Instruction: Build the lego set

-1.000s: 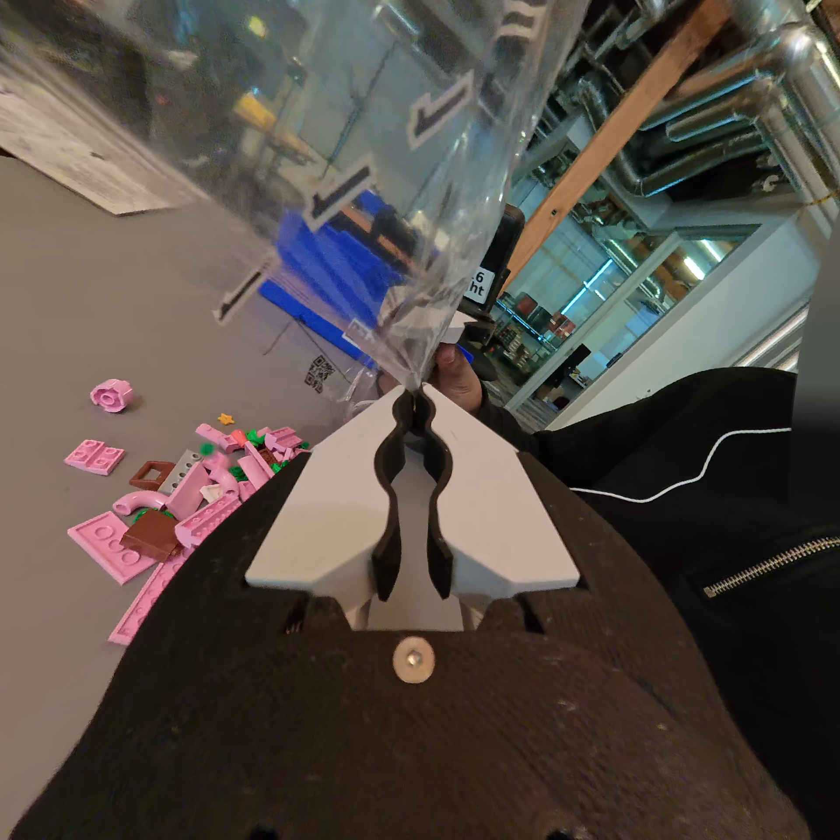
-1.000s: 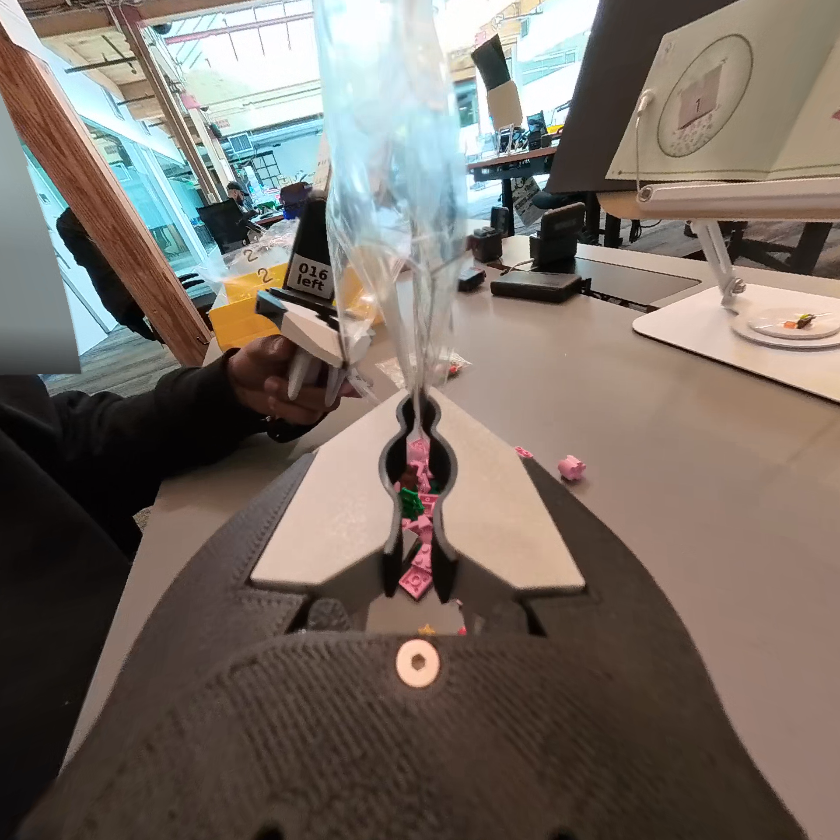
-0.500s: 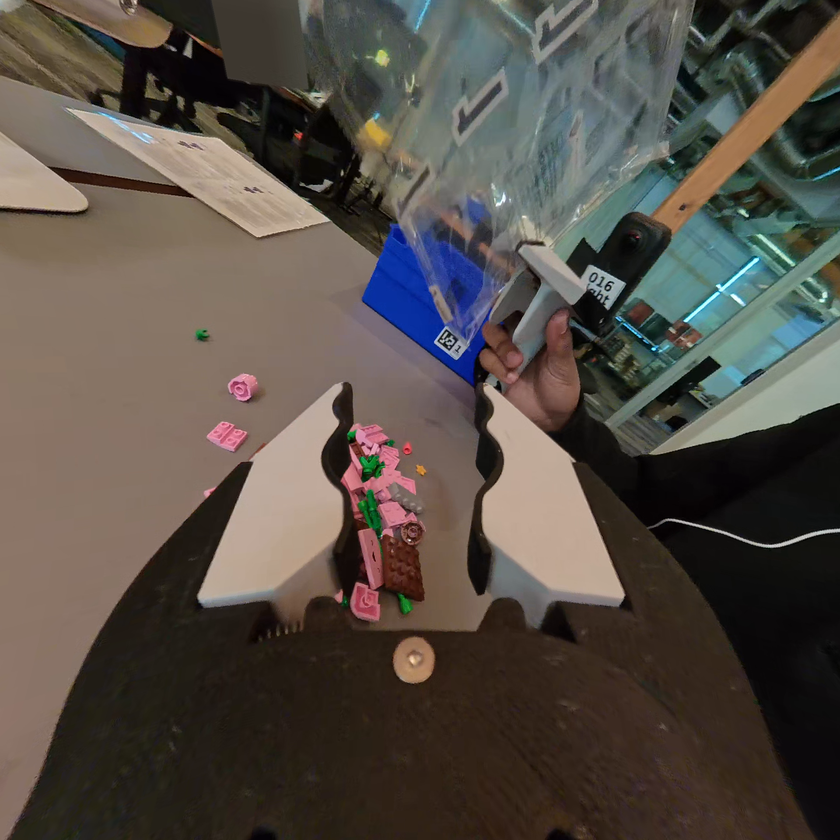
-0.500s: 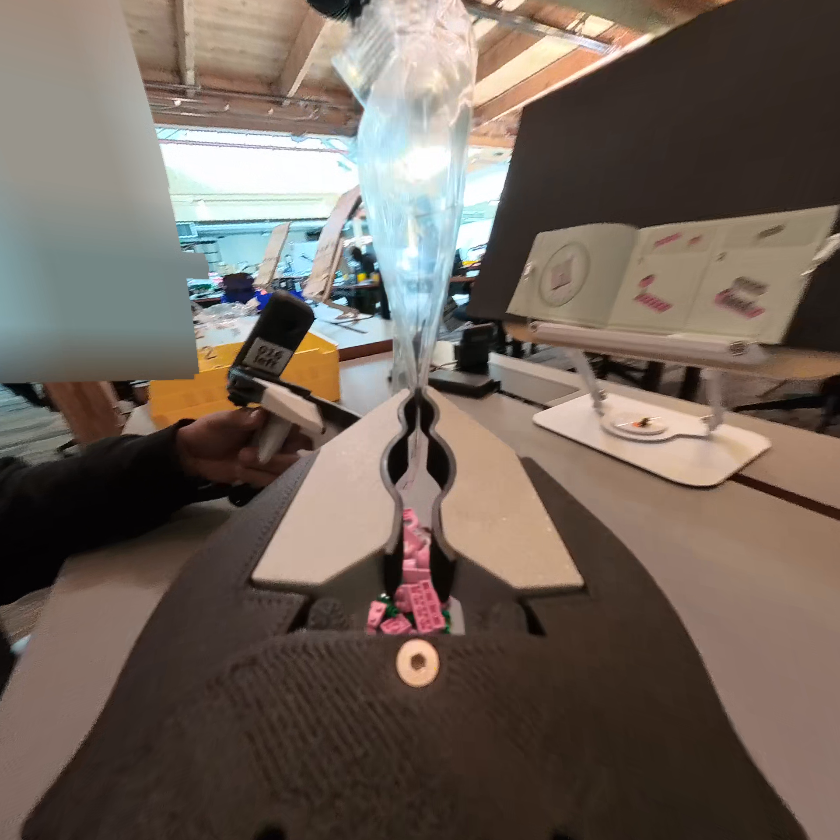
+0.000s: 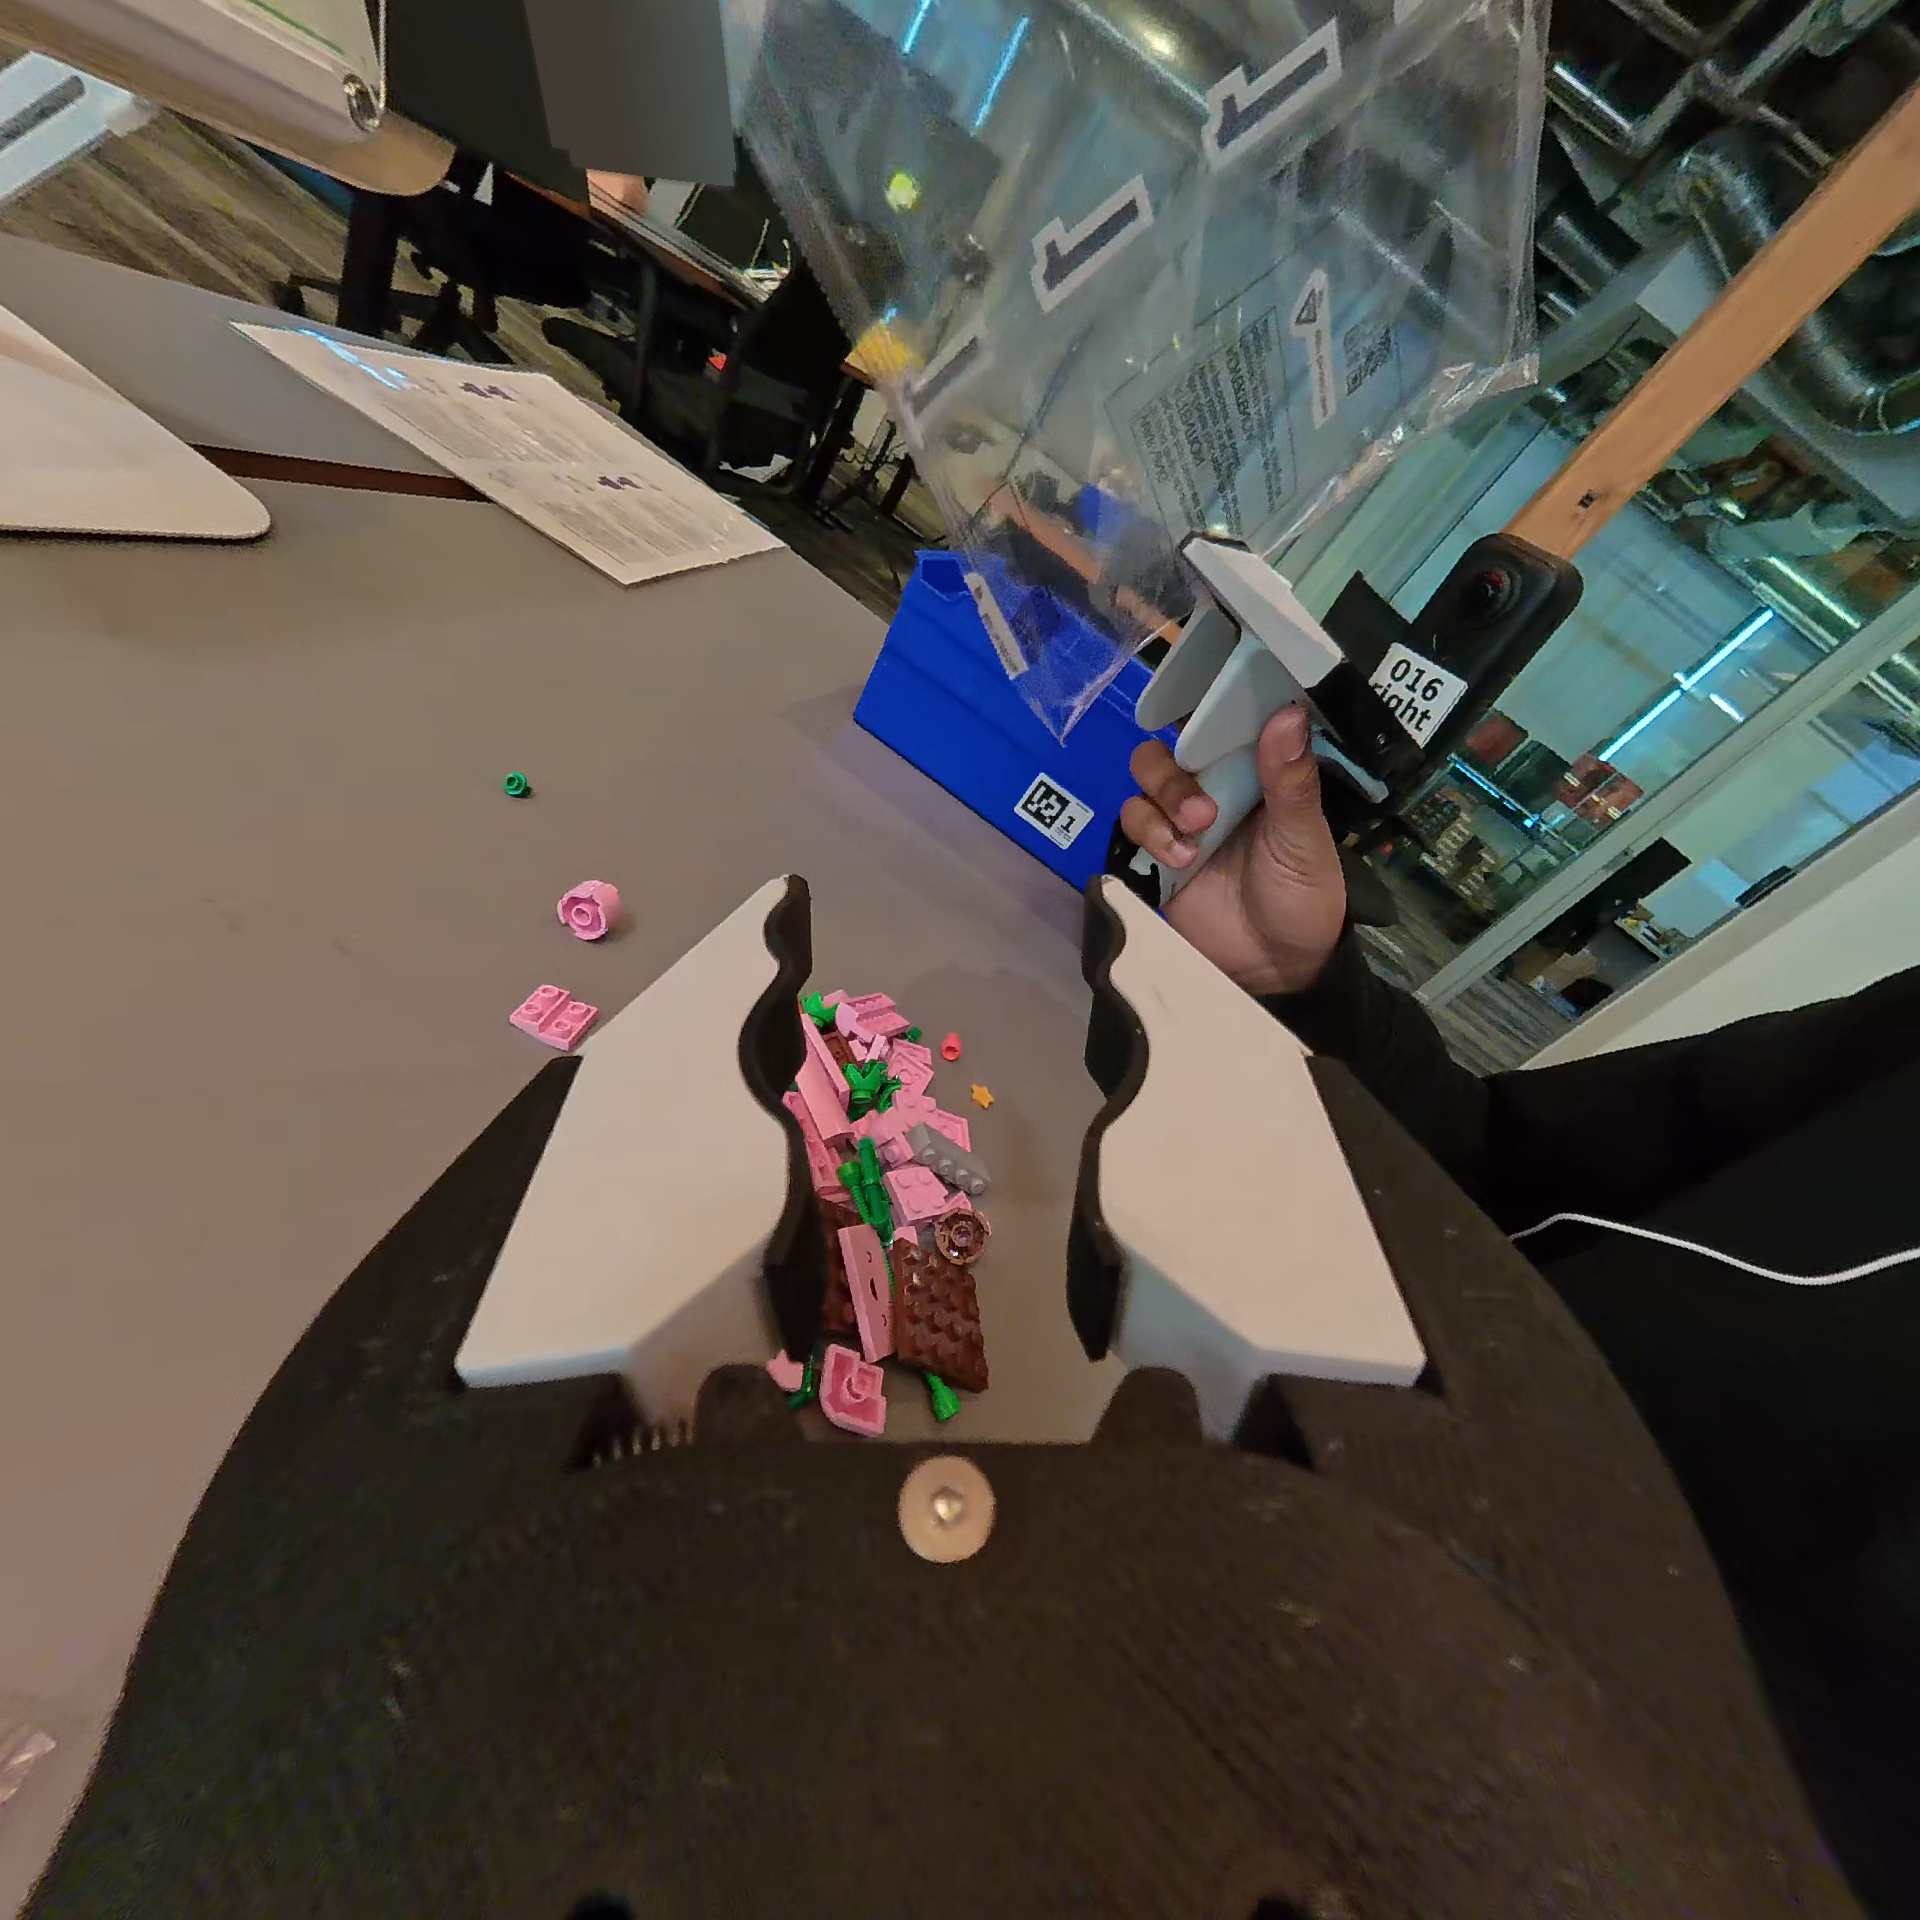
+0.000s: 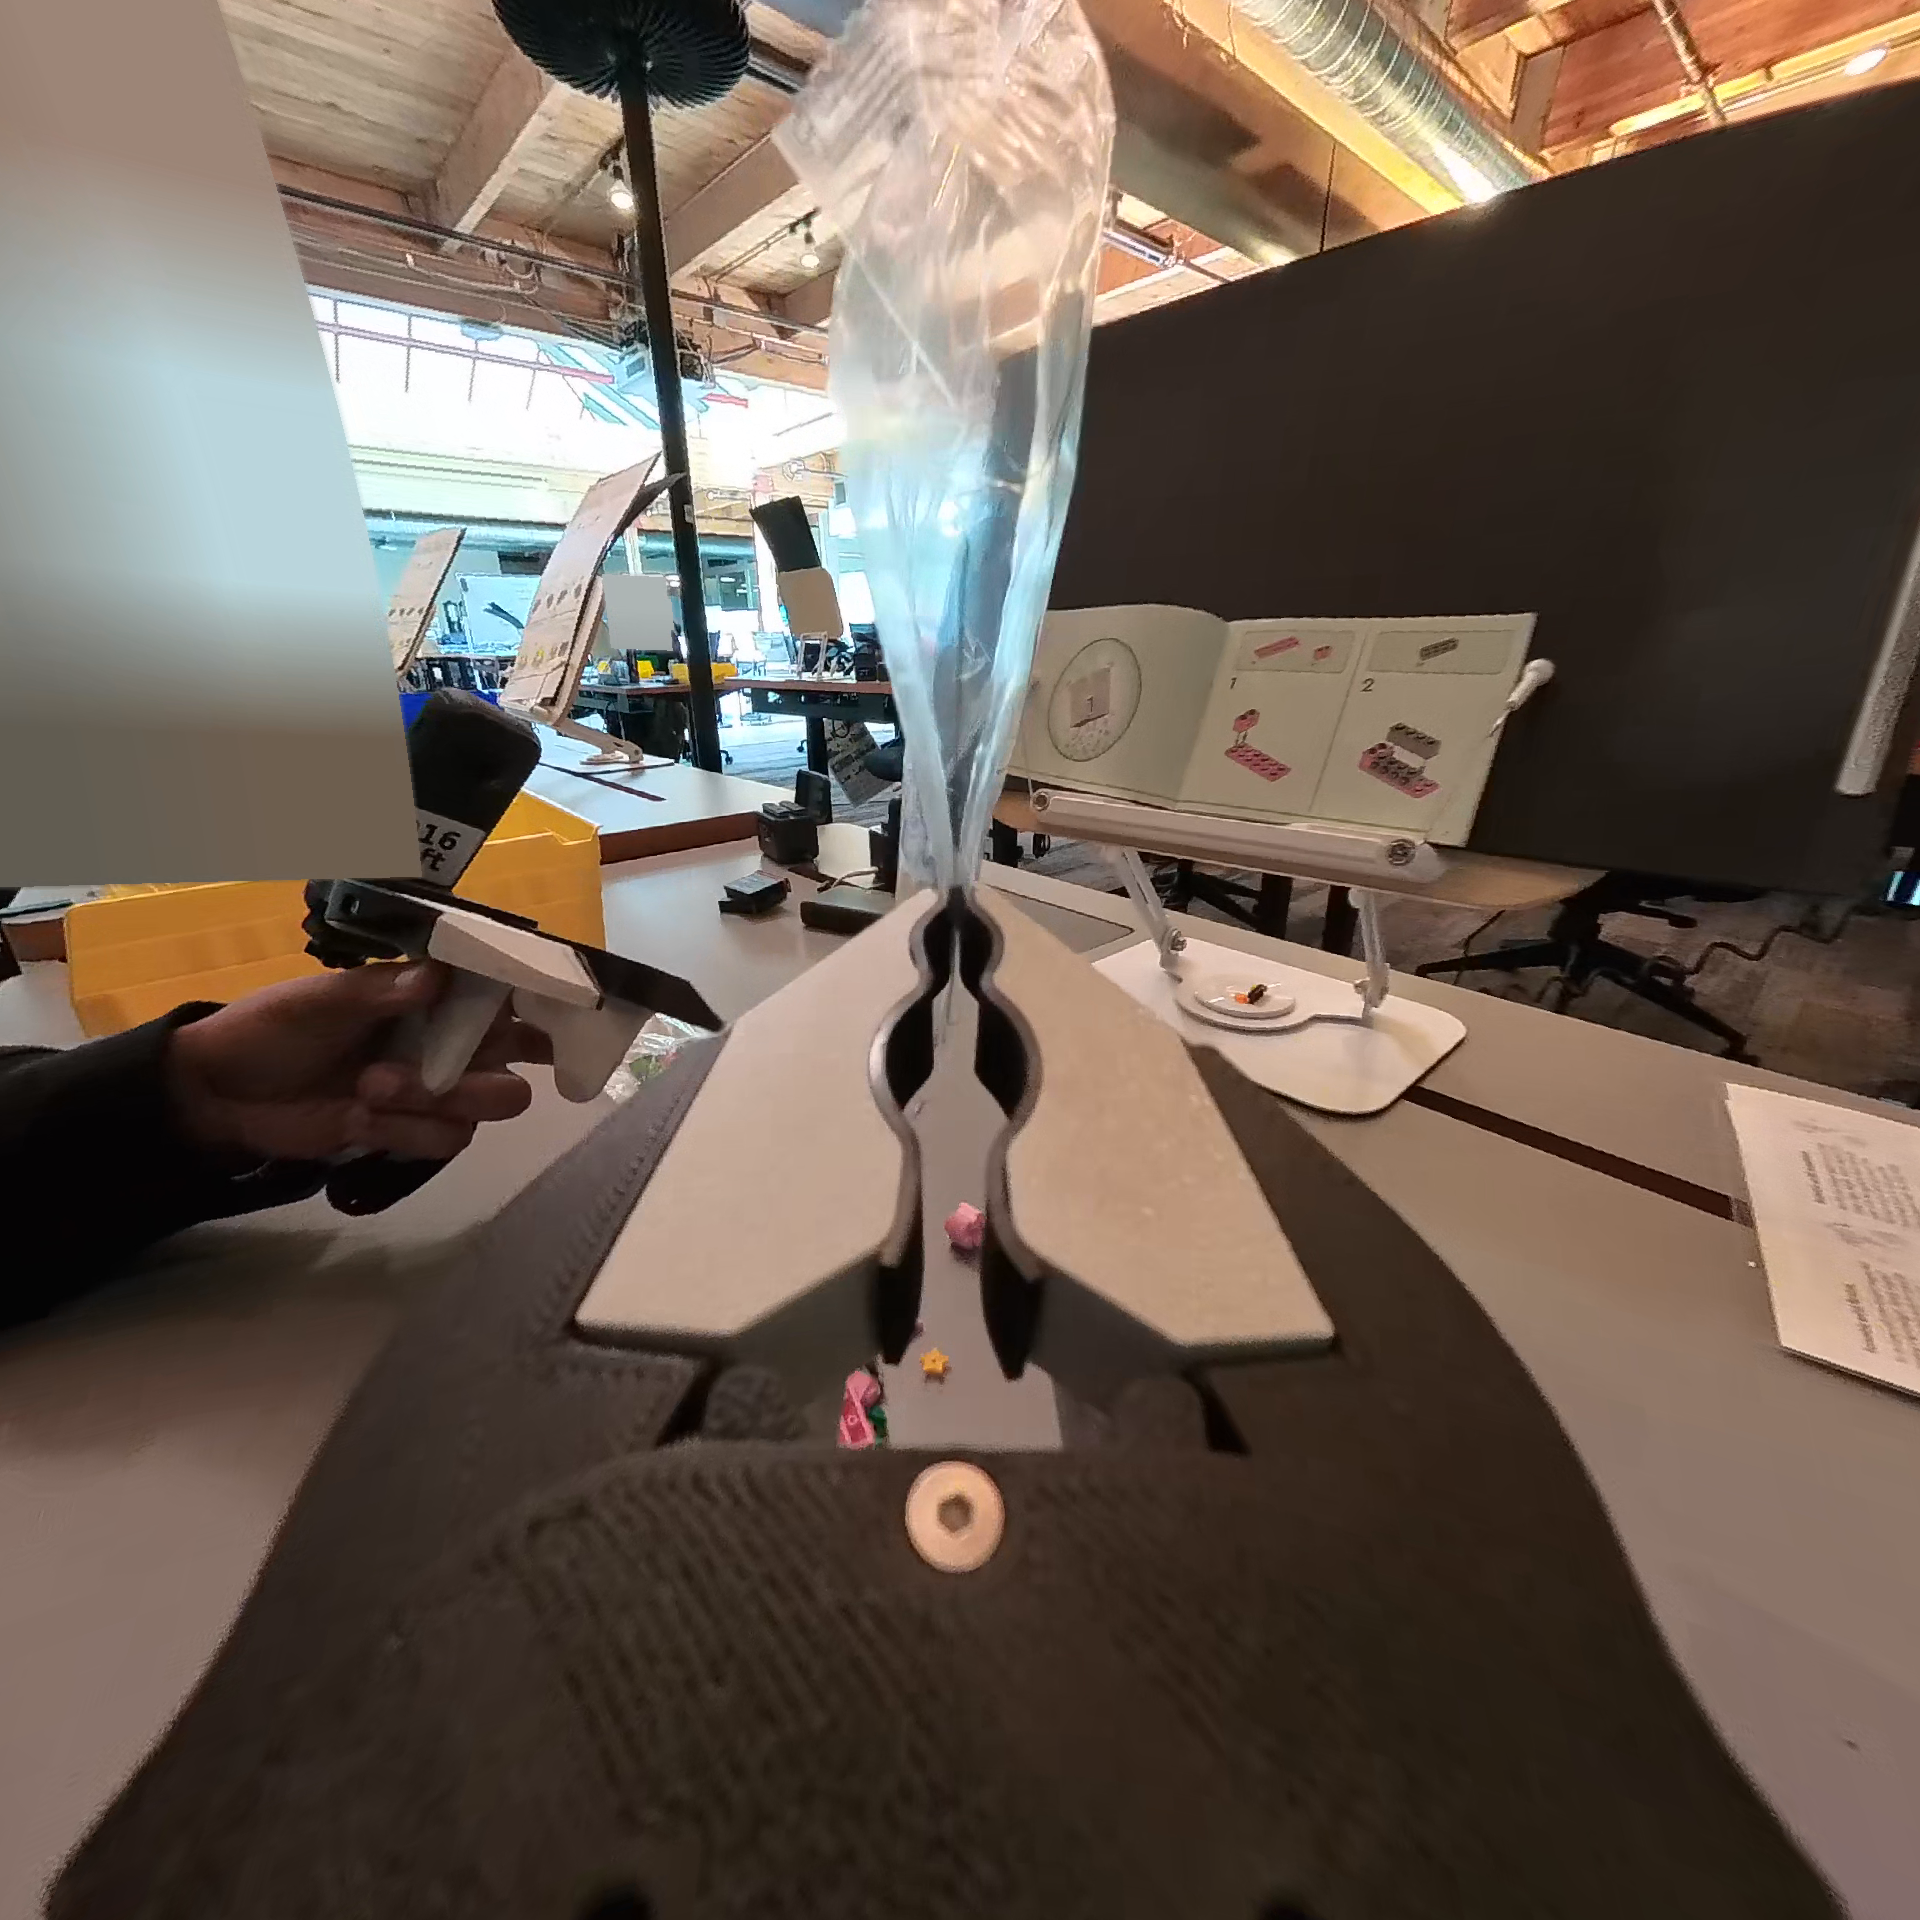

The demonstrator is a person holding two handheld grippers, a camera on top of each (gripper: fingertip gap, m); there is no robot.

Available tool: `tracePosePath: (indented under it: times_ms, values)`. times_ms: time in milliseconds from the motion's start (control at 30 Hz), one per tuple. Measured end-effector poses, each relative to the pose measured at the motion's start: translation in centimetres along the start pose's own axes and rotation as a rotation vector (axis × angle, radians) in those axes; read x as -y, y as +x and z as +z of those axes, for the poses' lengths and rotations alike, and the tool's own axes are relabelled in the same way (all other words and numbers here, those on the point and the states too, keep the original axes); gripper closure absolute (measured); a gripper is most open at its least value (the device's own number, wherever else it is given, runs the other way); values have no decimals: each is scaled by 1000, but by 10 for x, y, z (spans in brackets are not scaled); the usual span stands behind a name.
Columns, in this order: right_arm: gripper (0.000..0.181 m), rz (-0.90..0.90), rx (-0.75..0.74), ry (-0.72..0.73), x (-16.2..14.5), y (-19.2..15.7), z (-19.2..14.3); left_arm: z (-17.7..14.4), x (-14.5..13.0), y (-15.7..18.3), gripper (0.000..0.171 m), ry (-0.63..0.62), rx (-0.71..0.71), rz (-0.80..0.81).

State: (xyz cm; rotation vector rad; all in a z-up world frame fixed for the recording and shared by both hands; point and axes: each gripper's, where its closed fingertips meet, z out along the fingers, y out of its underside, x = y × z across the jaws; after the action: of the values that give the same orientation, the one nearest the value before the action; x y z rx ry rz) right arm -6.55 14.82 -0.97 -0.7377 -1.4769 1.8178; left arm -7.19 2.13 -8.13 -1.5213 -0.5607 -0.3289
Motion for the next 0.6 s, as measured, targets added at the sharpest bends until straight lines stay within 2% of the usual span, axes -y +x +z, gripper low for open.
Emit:
tracePosePath:
  times_ms: [600]
  values:
    - [181, -29, 86, 3, 2, -24, 4, 0, -2, -4, 121, -11, 27, 29]
